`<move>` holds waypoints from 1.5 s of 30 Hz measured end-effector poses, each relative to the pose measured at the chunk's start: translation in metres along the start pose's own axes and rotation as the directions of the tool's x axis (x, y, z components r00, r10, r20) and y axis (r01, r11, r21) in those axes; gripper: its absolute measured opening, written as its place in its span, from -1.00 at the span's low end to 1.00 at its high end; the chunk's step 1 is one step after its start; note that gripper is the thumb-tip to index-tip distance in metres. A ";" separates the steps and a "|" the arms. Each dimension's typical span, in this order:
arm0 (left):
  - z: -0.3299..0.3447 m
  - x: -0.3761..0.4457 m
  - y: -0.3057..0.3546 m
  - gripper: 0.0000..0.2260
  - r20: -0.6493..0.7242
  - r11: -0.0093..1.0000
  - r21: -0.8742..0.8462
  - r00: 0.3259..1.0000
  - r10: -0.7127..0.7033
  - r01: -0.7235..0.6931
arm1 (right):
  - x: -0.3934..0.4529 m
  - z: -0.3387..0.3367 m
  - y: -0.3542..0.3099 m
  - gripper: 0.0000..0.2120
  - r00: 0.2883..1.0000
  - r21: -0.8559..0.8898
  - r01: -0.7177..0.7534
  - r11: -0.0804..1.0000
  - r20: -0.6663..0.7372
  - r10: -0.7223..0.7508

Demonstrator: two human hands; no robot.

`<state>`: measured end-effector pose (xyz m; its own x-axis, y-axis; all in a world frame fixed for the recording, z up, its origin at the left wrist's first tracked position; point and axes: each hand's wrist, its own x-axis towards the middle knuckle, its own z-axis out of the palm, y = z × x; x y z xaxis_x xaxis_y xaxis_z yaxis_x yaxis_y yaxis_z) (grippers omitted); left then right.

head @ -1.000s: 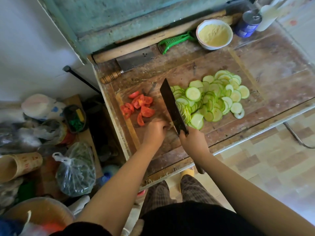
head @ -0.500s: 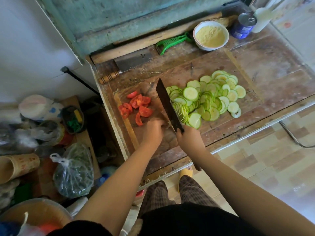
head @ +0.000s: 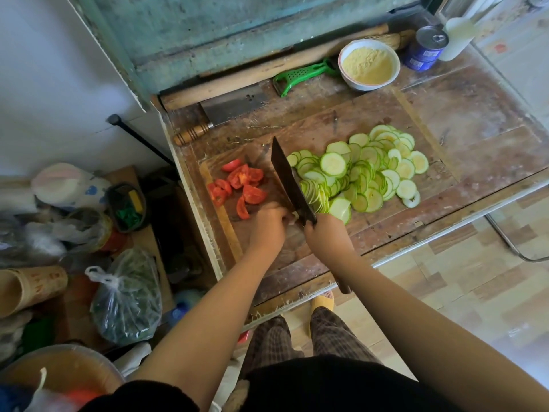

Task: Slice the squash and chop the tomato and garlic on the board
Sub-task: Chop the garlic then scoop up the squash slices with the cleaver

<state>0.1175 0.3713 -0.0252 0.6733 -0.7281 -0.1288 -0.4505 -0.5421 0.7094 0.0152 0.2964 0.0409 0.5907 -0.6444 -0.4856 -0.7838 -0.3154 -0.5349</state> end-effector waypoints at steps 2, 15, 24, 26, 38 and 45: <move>0.001 0.002 -0.002 -0.85 -0.014 1.000 0.011 1.000 -0.002 0.002 | 0.004 -0.002 -0.005 -0.85 1.000 0.004 -0.015 1.000 0.011 0.015; 0.000 0.002 -0.001 -0.90 0.016 0.999 0.041 1.000 -0.026 0.026 | 0.005 -0.002 0.000 -0.84 1.000 0.028 -0.016 0.999 0.000 0.016; 0.000 0.003 -0.006 -0.91 0.005 0.999 0.021 0.999 -0.040 0.040 | 0.000 -0.002 0.001 -0.79 1.000 -0.010 -0.011 1.000 0.002 0.011; -0.002 0.003 -0.003 -0.94 0.009 0.998 0.032 0.999 -0.047 0.047 | 0.008 -0.003 -0.002 -0.81 0.999 0.003 -0.035 0.999 0.026 0.035; -0.007 0.003 0.003 -0.92 0.013 0.997 -0.019 0.997 -0.071 0.071 | 0.008 -0.005 -0.005 -0.75 0.998 0.034 -0.054 0.998 0.033 0.053; -0.007 -0.002 -0.003 -0.84 0.035 0.999 0.042 0.999 -0.022 0.020 | -0.023 0.006 0.023 -0.77 0.996 0.070 0.052 0.996 -0.082 -0.046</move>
<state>0.1217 0.3771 -0.0223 0.6623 -0.7302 -0.1681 -0.4608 -0.5738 0.6771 -0.0152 0.3086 0.0356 0.6084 -0.6844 -0.4019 -0.7368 -0.2988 -0.6066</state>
